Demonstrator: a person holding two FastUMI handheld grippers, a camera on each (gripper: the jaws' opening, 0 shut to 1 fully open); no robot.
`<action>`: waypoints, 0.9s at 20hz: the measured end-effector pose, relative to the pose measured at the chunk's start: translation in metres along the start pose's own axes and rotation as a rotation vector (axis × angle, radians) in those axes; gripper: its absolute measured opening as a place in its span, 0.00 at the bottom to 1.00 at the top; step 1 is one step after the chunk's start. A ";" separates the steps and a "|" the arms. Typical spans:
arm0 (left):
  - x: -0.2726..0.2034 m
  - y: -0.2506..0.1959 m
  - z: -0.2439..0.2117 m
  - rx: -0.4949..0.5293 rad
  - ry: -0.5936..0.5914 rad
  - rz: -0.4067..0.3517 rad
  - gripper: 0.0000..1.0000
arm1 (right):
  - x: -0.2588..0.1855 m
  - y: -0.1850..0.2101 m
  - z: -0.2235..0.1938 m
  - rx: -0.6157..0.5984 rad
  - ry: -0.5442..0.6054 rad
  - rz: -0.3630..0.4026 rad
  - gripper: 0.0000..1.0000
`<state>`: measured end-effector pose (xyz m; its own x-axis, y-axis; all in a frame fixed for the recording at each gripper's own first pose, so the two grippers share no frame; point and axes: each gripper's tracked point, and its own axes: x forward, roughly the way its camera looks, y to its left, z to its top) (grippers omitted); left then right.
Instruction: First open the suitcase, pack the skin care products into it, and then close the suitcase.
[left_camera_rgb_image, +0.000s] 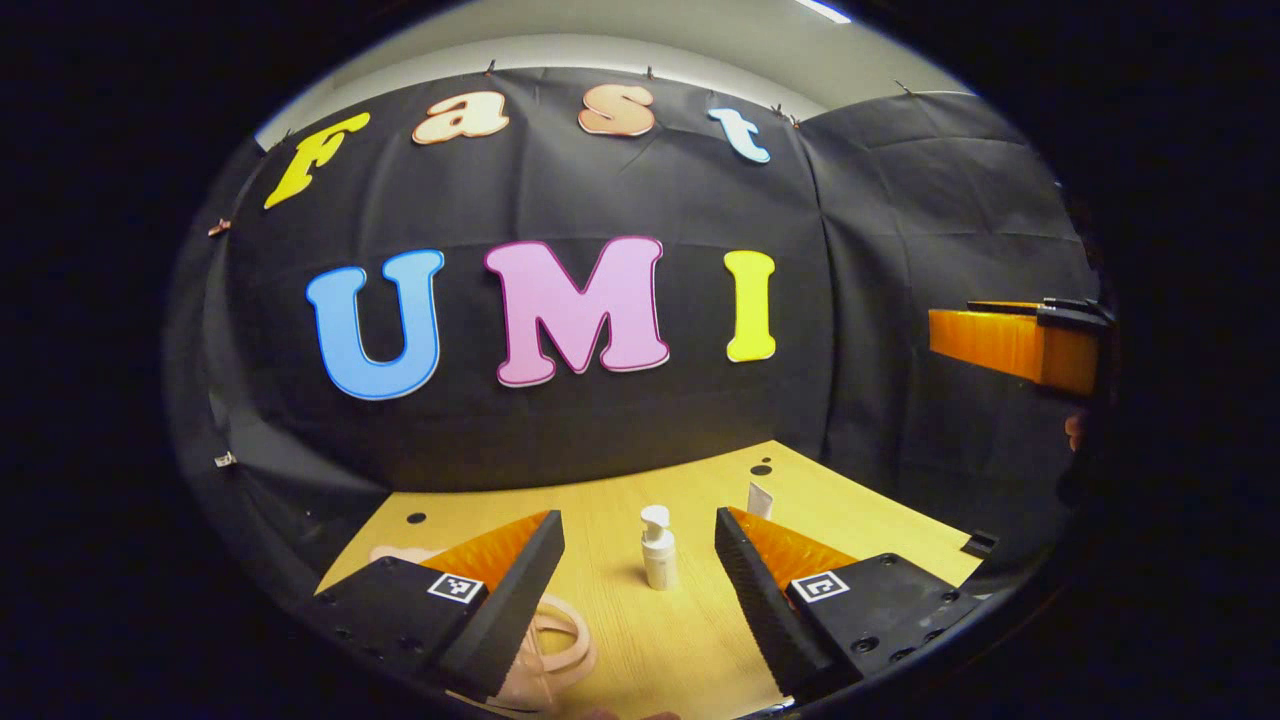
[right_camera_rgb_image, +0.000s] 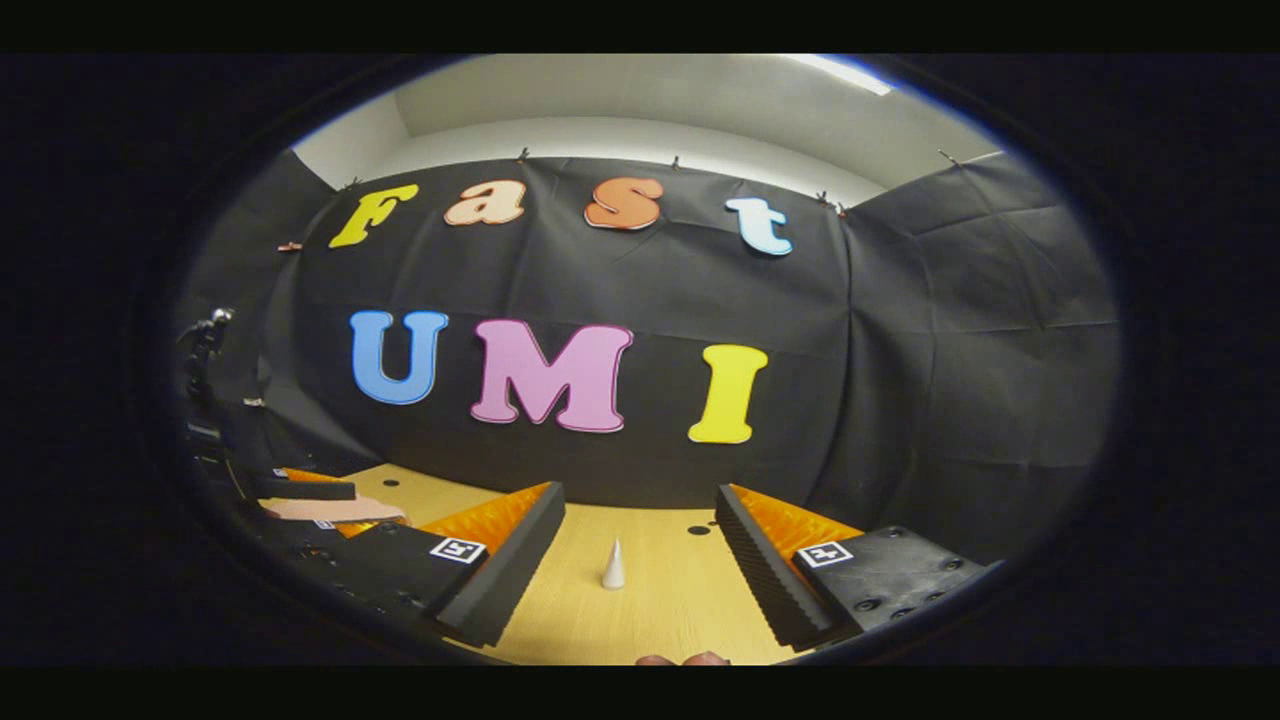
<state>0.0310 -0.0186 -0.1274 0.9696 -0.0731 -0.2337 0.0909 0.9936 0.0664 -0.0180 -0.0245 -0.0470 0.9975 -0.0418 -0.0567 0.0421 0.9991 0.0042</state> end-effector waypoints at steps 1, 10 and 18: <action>0.004 0.001 -0.013 -0.016 0.029 0.017 0.96 | 0.003 -0.002 -0.005 -0.007 0.011 0.016 0.96; 0.061 0.042 -0.106 -0.055 0.336 0.181 0.98 | 0.062 -0.025 -0.064 0.112 0.106 0.152 0.97; 0.095 0.056 -0.182 -0.059 0.544 0.305 0.98 | 0.088 -0.050 -0.124 0.129 0.204 0.251 0.98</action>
<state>0.0868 0.0459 -0.3226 0.6936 0.2533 -0.6744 -0.1995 0.9671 0.1580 0.0610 -0.0771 -0.1758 0.9465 0.2203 -0.2359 -0.1835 0.9685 0.1683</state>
